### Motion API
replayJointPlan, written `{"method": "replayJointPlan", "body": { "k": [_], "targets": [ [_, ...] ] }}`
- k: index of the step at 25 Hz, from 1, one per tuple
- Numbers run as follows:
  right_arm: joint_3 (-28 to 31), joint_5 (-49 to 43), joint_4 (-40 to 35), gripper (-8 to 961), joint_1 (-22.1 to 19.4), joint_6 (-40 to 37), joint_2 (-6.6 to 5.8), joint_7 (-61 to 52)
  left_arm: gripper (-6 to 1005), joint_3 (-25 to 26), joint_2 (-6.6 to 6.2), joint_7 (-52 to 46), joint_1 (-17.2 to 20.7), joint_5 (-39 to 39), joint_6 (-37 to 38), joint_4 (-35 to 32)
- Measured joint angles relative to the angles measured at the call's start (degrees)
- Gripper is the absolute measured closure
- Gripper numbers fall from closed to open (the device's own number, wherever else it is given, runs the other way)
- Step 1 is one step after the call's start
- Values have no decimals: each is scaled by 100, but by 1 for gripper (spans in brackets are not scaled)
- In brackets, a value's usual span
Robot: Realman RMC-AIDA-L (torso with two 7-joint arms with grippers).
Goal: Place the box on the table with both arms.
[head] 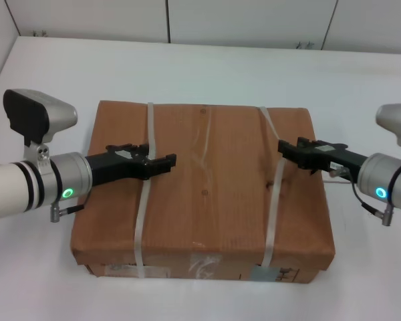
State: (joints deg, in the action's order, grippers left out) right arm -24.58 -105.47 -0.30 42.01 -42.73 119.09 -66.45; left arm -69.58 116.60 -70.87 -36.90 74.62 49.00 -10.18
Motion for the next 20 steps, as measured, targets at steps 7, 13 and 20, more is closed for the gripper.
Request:
{"method": "replayJointPlan", "body": {
  "k": [7, 13, 20],
  "targets": [
    [27, 61, -349, 416, -237, -669, -4, 0, 283, 15, -30, -201, 275, -10, -34, -448],
    [21, 70, -708, 414, -528, -1571, 0, 227, 282, 69, -168, -228, 297, -43, 283, -542],
    [-302, -331, -1622, 411, -876, -3520, -40, 590, 282, 18, -494, -167, 631, -9, 2662, -1178]
  ]
}}
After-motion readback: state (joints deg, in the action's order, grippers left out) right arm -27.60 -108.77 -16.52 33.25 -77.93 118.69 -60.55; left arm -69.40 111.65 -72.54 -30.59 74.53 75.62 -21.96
